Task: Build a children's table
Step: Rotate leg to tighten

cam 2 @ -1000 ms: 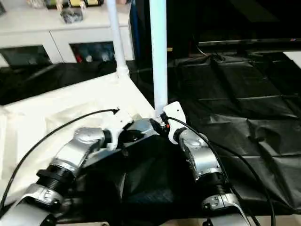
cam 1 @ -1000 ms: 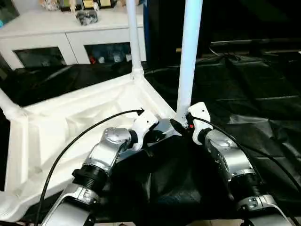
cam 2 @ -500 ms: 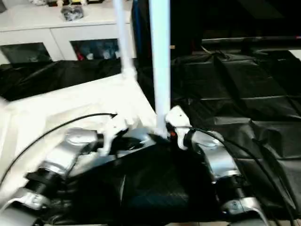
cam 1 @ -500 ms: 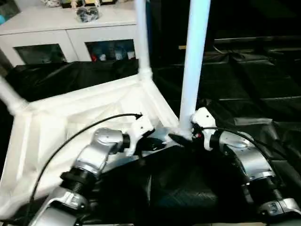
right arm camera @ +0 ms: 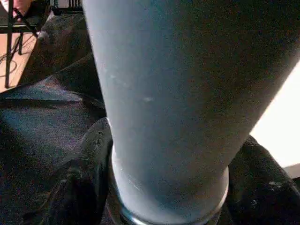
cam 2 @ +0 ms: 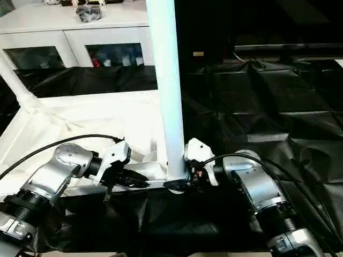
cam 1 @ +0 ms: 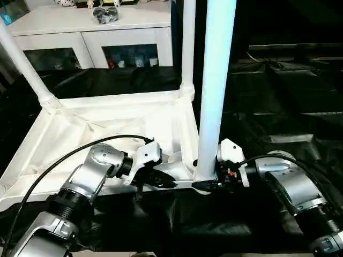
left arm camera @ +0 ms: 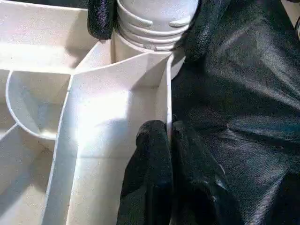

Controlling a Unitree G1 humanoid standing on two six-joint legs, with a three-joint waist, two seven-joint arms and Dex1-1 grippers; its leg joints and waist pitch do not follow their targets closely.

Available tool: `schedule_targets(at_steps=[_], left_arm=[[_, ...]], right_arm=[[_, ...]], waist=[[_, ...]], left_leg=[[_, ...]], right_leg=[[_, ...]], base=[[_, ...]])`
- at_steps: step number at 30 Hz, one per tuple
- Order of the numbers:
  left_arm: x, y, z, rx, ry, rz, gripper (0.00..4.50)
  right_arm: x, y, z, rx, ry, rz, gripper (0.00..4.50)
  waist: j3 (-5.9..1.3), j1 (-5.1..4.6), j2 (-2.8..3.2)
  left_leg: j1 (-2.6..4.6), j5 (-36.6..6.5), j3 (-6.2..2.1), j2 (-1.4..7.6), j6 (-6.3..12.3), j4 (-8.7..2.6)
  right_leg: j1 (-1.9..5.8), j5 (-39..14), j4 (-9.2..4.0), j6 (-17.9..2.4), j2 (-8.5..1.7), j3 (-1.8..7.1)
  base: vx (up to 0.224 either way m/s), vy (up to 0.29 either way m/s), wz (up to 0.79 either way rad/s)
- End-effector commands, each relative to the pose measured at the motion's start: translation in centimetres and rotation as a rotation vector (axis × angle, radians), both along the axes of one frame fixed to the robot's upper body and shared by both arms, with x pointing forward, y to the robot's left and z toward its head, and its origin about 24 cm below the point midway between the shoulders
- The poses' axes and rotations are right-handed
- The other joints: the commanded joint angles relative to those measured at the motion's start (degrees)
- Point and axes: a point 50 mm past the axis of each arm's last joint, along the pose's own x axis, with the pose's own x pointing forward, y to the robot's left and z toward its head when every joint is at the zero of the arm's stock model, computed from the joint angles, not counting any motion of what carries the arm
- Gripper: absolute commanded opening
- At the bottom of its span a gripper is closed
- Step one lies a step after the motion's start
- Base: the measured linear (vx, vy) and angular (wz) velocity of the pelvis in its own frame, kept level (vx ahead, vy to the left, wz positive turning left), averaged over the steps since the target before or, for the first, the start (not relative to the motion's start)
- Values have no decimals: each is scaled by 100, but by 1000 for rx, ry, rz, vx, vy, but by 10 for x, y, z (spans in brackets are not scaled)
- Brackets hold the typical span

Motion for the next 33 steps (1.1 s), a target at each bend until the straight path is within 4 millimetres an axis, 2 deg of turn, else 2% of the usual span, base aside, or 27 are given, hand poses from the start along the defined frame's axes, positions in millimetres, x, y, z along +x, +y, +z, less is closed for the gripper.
schedule_targets(at_steps=[1,5,6,8,10,12,16,19,21,22,23,24,25,28,29,30,32,33], left_arm=[[-2,-17,9,-62,-32,-74,0],[3,-22,7,-75,-55,10,0],[5,-22,7,-73,-64,35,0],[8,-24,6,-72,-70,75,0],[15,-32,4,-76,-87,185,0],[20,-39,2,-64,-102,251,0],[28,-55,1,-66,-125,390,0],[33,-67,1,-80,-136,469,0],[33,-71,2,-83,-139,476,0],[30,-78,2,-95,-137,459,0],[30,-78,2,-95,-137,459,0],[29,-79,3,-98,-137,450,0],[29,-77,3,-96,-143,434,0],[29,-72,4,-92,-151,415,0],[28,-70,5,-96,-157,398,0],[27,-66,5,-95,-160,368,0],[26,-62,5,-95,-158,339,0],[22,-55,6,-98,-145,278,0]], right_arm=[[-4,13,-1,32,13,24,281],[2,17,-5,79,8,-82,275],[4,18,-6,84,1,-116,274],[10,18,-9,80,-14,-180,274],[24,19,-19,52,-42,-372,274],[33,22,-26,39,-32,-512,273],[41,35,-36,21,-17,-697,273],[44,48,-42,13,-1,-798,272],[46,53,-43,-3,-20,-821,272],[47,66,-41,20,-53,-774,272],[47,66,-41,20,-53,-774,272],[46,71,-40,47,-44,-750,328],[47,73,-37,76,-27,-743,342],[48,71,-30,103,-24,-689,363],[48,70,-27,105,-34,-658,378],[48,66,-23,98,-59,-601,385],[47,63,-20,88,-84,-549,385],[44,54,-15,82,-108,-443,385]], waist=[[-332,-27,-106],[-322,-21,-119],[-310,-38,-121],[-312,-51,-122],[-288,-103,-121],[-293,-180,-140],[-301,-249,-148],[-314,-245,-154],[-315,-246,-149],[-311,-260,-181],[-319,-262,-169],[-297,-279,-166],[-294,-283,-187],[-297,-280,-190],[-294,-284,-217],[-305,-284,-233],[-329,-263,-216],[-342,-238,-276]], left_leg=[[130,-1033,-68,248,496,-385],[134,-1065,-68,252,470,-392],[123,-1179,-77,242,370,-410],[133,-1211,-81,245,305,-417],[133,-1327,-74,230,196,-428],[131,-1449,-102,214,78,-447],[137,-1336,-90,202,101,-428],[132,-1229,-90,194,173,-420],[122,-1222,-93,197,214,-422],[116,-1237,-88,197,223,-423],[115,-1273,-91,201,215,-421],[119,-1407,-88,197,223,-429],[120,-1458,-89,199,235,-433],[121,-1454,-95,206,261,-438],[113,-1435,-94,208,275,-442],[104,-1374,-93,210,305,-435],[102,-1139,-95,217,389,-405],[91,-882,-80,217,538,-372]], right_leg=[[197,-497,-381,-1507,-261,161],[189,-600,-393,-1494,-261,161],[195,-781,-405,-1464,-268,160],[190,-856,-413,-1431,-269,165],[172,-958,-425,-1446,-264,165],[199,-1139,-438,-1372,-264,159],[186,-884,-445,-1392,-252,176],[206,-720,-443,-1411,-254,165],[214,-672,-437,-1405,-252,159],[209,-680,-445,-1409,-253,161],[203,-716,-433,-1427,-271,160],[198,-879,-464,-1398,-264,160],[202,-968,-469,-1374,-262,165],[204,-977,-465,-1345,-259,168],[205,-956,-465,-1343,-256,169],[216,-862,-454,-1353,-258,171],[231,-476,-410,-1419,-265,171],[250,-83,-367,-1524,-266,166]], base=[[0,0,0],[0,0,0],[0,0,0],[0,0,0],[0,0,0],[0,0,0],[0,0,0],[0,0,0],[0,0,0],[0,0,0],[0,0,0],[0,0,0],[0,0,0],[0,0,0],[0,0,0],[0,0,0],[0,0,0],[0,0,0]])
